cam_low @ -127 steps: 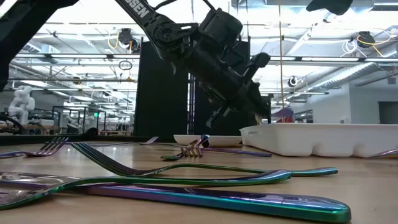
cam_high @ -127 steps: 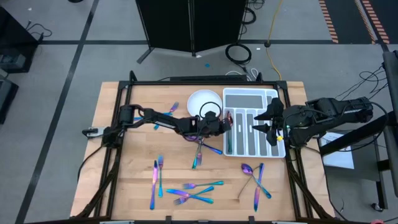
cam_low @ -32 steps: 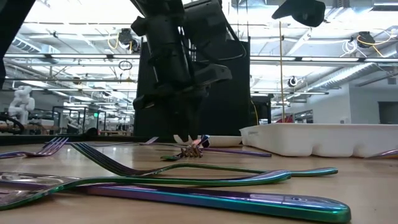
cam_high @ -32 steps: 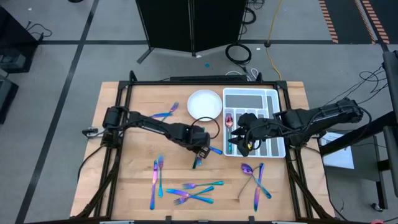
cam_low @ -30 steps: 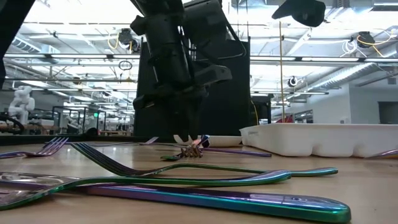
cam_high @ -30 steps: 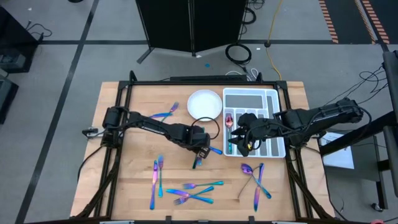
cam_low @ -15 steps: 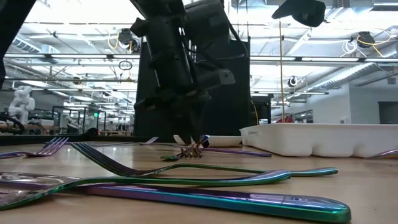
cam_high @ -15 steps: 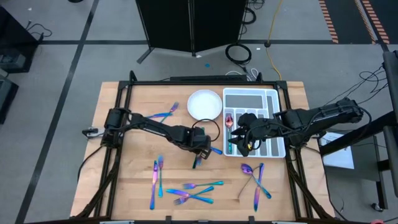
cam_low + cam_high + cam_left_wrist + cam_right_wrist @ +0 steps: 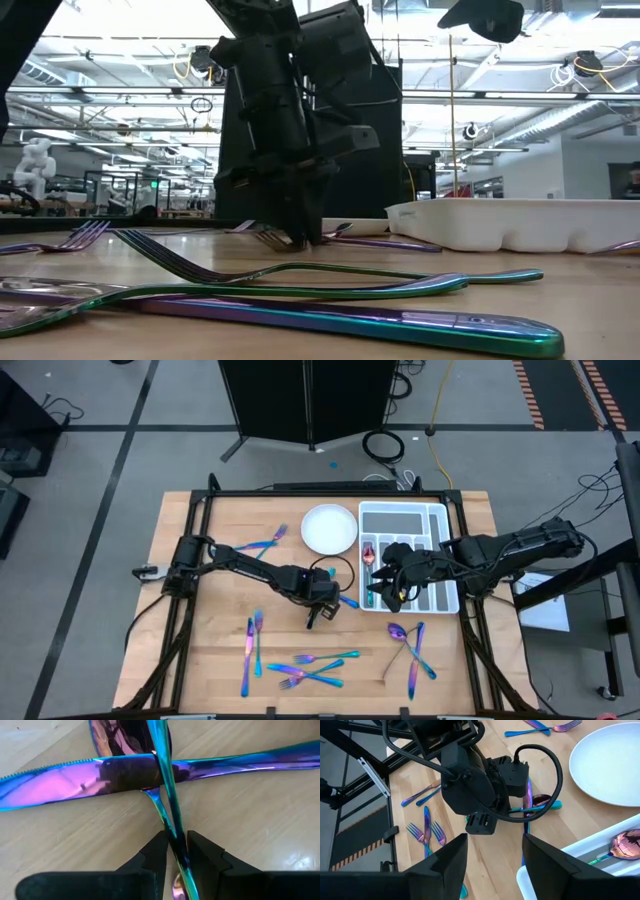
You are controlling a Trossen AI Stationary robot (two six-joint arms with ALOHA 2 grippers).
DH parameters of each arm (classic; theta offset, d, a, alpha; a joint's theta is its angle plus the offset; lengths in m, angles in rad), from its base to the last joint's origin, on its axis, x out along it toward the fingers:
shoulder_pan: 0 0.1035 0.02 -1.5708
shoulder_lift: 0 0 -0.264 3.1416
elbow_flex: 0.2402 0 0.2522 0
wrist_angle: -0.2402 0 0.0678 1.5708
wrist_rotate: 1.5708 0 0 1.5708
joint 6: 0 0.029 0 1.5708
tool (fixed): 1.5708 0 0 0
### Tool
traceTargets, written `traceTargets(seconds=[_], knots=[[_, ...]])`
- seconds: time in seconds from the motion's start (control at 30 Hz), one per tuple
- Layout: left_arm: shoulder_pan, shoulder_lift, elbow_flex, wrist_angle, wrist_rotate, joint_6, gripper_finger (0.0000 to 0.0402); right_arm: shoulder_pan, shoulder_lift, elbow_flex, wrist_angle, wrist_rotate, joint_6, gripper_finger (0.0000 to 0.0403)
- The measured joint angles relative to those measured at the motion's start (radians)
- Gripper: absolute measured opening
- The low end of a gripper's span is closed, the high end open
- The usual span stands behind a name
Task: Sort silverware
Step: Put the purple spoon into the white silverware tray
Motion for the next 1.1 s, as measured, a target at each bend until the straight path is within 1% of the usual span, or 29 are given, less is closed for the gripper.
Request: traceTargets(seconds=[0.1, 0.2, 0.27, 0.67, 0.77, 0.93, 1.1], knots=[[0.000, 0.000, 0.000, -0.002, 0.000, 0.006, 0.0056, 0.000, 0.000, 0.000, 0.000, 0.000, -0.002, 0.0183], [0.000, -0.003, 0.000, -0.006, 0.002, 0.029, 0.0022, 0.000, 0.000, 0.000, -0.001, 0.000, -0.012, 0.0183], [-0.001, -0.010, -0.001, -0.005, 0.002, 0.030, 0.0012, 0.000, 0.000, 0.000, 0.000, 0.000, -0.016, 0.0183], [0.018, -0.108, -0.002, -0.005, -0.010, 0.059, 0.0016, 0.000, 0.000, 0.000, -0.001, 0.000, -0.019, 0.0183], [0.029, -0.106, -0.002, -0.023, -0.010, 0.095, 0.0016, 0.000, 0.000, 0.000, 0.000, 0.000, -0.021, 0.0183], [0.044, -0.063, -0.003, -0.019, 0.007, 0.126, 0.0016, 0.000, 0.000, 0.000, 0.000, 0.000, -0.021, 0.0183], [0.055, -0.038, -0.002, -0.015, 0.016, 0.131, 0.0016, 0.000, 0.000, 0.000, 0.000, 0.000, -0.020, 0.0183]])
